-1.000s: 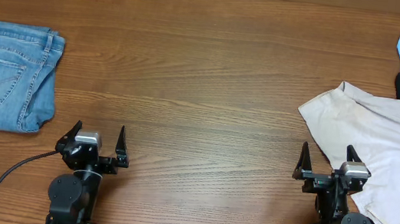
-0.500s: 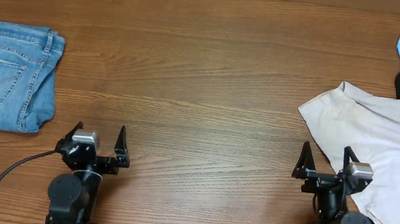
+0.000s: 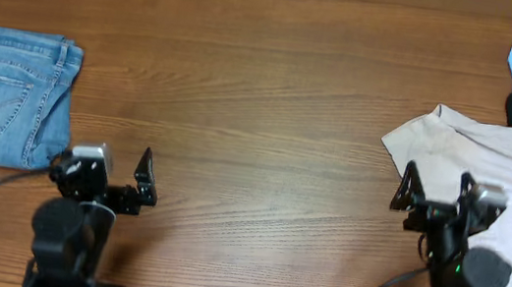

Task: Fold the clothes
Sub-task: 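Move the right gripper to the beige shorts and grasp an edge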

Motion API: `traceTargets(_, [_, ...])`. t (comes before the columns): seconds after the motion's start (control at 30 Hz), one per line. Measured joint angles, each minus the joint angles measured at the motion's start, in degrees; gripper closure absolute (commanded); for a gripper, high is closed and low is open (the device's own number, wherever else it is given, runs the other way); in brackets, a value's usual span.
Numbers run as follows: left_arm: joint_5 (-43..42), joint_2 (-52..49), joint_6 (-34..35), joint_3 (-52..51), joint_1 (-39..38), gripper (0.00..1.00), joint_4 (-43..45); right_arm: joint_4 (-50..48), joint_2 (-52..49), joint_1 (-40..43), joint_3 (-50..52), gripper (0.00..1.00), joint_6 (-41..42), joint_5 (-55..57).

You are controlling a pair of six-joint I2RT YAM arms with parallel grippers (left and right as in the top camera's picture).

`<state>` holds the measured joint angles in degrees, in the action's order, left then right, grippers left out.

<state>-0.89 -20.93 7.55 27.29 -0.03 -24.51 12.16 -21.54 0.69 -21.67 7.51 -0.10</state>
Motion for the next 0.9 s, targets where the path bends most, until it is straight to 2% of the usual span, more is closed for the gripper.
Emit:
traceTargets(0.17, [0.0, -12.98, 0.0, 10.8, 0.0, 0.0, -8.22, 7.13, -18.29, -0.02, -14.99, 0.0, 0.02, 0.59])
traceTargets(0.33, [-0.7, -23.23, 0.0, 19.58, 0.0, 0.0, -12.15, 14.71, -37.0, -0.02, -28.13, 0.0, 0.02, 0.79])
traceTargets(0.6, [-2.58, -29.92, 0.0, 21.09, 0.0, 0.0, -12.26, 13.55, -57.83, -0.02, -30.69, 0.0, -0.74, 0.98])
traceTargets(0.9, [-2.99, -31.15, 0.44, 21.11, 0.0, 0.0, -12.31, 10.82, -71.89, -0.02, -30.69, 0.0, -6.88, 5.46])
